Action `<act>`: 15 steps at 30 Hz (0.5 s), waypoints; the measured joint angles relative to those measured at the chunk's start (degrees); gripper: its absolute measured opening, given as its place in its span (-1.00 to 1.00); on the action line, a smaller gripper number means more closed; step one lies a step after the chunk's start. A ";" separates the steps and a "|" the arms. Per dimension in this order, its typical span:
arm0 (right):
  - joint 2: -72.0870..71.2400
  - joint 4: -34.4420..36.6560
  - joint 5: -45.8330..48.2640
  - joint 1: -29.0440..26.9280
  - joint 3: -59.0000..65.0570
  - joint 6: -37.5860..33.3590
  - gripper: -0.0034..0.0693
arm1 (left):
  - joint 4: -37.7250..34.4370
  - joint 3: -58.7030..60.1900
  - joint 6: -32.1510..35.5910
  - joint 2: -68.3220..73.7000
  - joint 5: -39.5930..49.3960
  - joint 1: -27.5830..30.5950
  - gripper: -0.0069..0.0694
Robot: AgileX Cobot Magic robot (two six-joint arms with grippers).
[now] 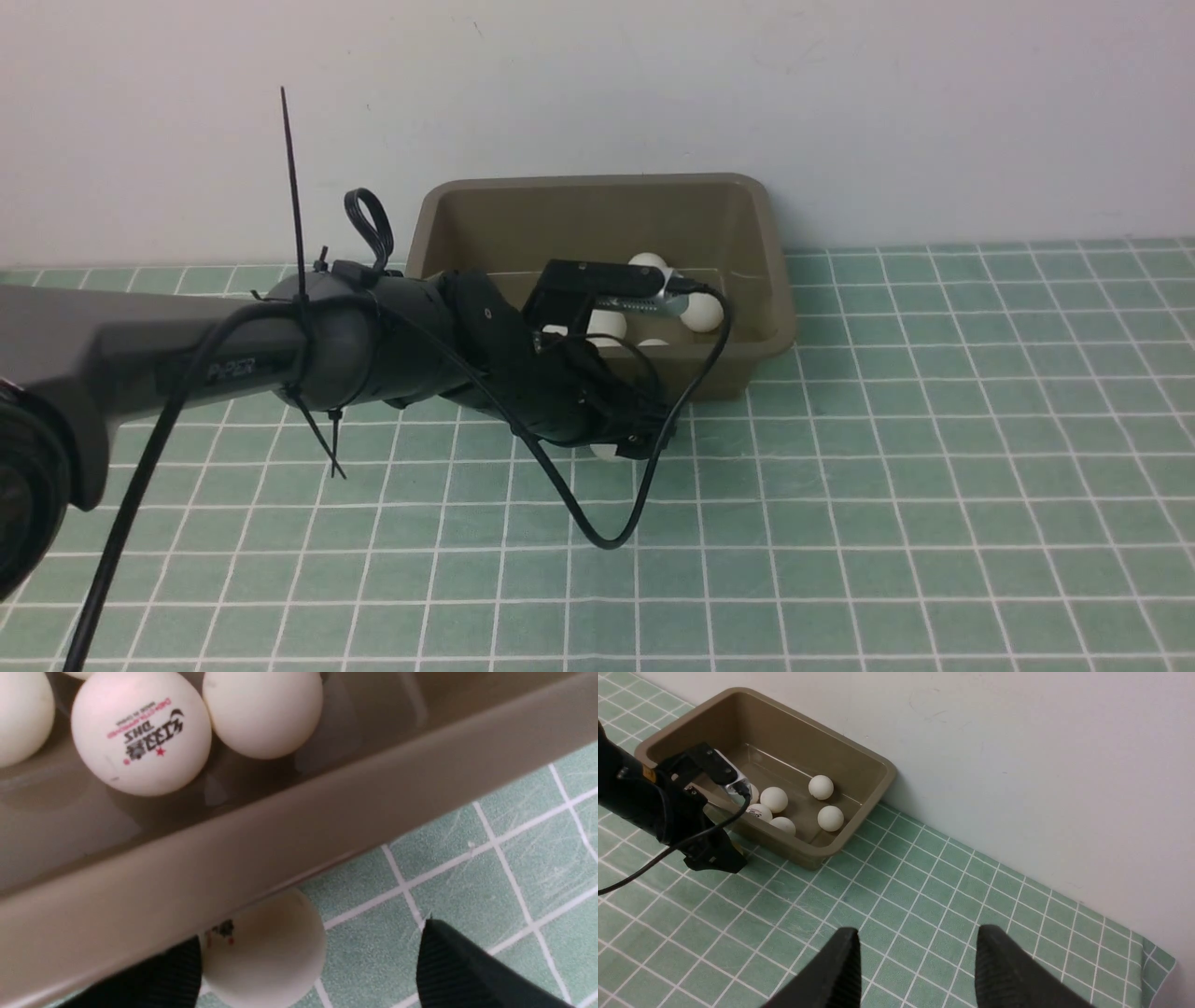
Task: Put the table tennis balls in the box on the green coffee tablecloth.
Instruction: 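Reach for and grasp a ping pong ball on the table beside the basket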
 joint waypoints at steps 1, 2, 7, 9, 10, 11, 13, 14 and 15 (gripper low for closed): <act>0.00 0.00 0.00 0.00 0.00 0.00 -0.03 | 0.00 0.00 0.00 0.05 -0.09 0.00 0.66; 0.00 0.00 0.00 0.00 0.00 0.00 -0.03 | -0.05 0.00 0.00 0.05 -0.12 0.00 0.66; 0.00 0.00 0.00 0.00 0.00 0.00 -0.03 | -0.07 0.00 0.00 0.54 -0.31 -0.06 0.66; 0.00 0.00 0.00 0.00 0.00 0.00 -0.03 | 0.53 0.00 0.04 1.17 -0.79 -0.06 0.66; 0.00 0.00 0.00 0.00 0.00 0.00 -0.03 | 0.73 0.00 0.04 1.50 -1.24 -0.06 0.66; 0.00 0.00 0.00 0.00 0.00 0.00 -0.03 | 0.86 0.00 0.13 1.97 -1.75 -0.06 0.66; 0.00 0.00 0.00 0.00 0.00 0.00 -0.03 | 0.91 0.00 0.18 2.38 -1.76 -0.06 0.66; 0.00 0.00 0.00 0.00 0.00 0.00 -0.03 | 0.96 0.00 0.18 2.46 -1.76 -0.06 0.65; 0.00 0.00 0.00 0.00 0.00 0.00 -0.03 | 1.01 0.00 0.18 2.47 -1.76 -0.06 0.65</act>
